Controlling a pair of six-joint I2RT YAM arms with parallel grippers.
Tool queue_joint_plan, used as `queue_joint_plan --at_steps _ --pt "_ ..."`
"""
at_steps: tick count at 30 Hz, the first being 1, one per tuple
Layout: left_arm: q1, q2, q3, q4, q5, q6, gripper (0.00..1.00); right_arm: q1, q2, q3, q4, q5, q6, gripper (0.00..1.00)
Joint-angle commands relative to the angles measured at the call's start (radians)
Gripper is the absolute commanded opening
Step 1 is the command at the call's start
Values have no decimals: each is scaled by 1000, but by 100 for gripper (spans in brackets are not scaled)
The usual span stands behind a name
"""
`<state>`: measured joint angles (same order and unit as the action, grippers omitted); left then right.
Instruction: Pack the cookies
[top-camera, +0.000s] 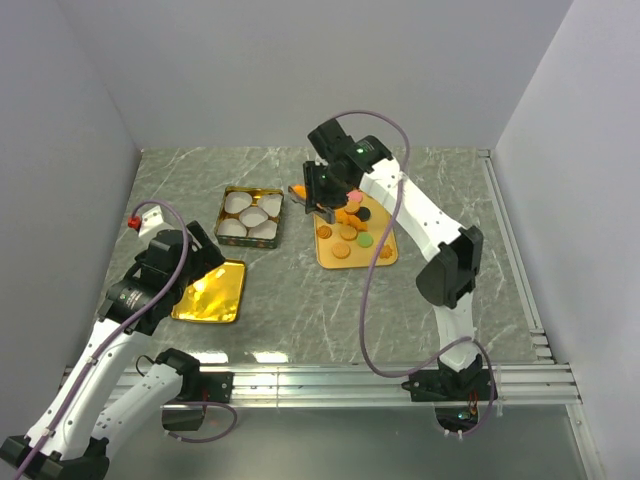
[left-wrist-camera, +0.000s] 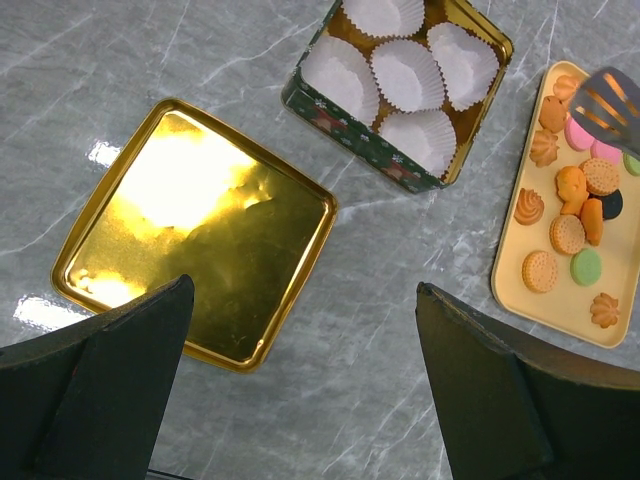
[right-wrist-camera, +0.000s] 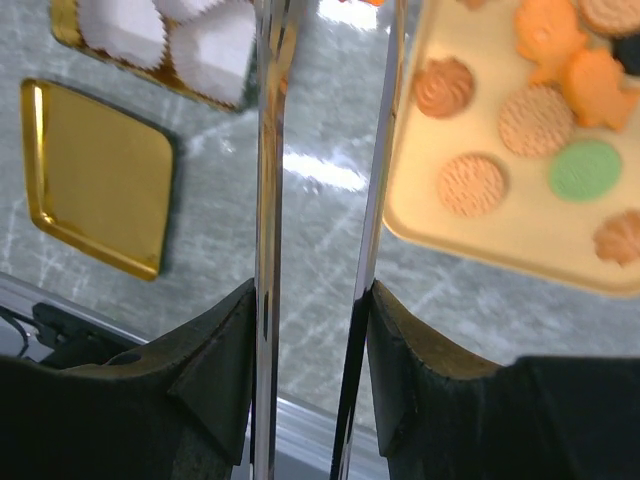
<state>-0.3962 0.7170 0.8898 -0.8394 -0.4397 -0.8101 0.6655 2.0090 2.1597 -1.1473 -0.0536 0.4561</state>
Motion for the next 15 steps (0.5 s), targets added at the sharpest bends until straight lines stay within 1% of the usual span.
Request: queue_joint_plan --at_steps 1,2,5,9,15 --pt "7 -10 11 5 -19 -14 99 14 63 115 35 -72 0 41" --pt "5 -10 11 3 -19 -15 99 17 79 161 38 -86 1 41" --pt "7 -11 9 3 -21 -15 99 25 129 222 66 -126 15 41" --pt "8 -5 11 2 -21 -17 99 29 148 212 153 -183 47 42" --pt "10 -5 11 2 -22 -15 99 31 200 215 210 -223 73 43"
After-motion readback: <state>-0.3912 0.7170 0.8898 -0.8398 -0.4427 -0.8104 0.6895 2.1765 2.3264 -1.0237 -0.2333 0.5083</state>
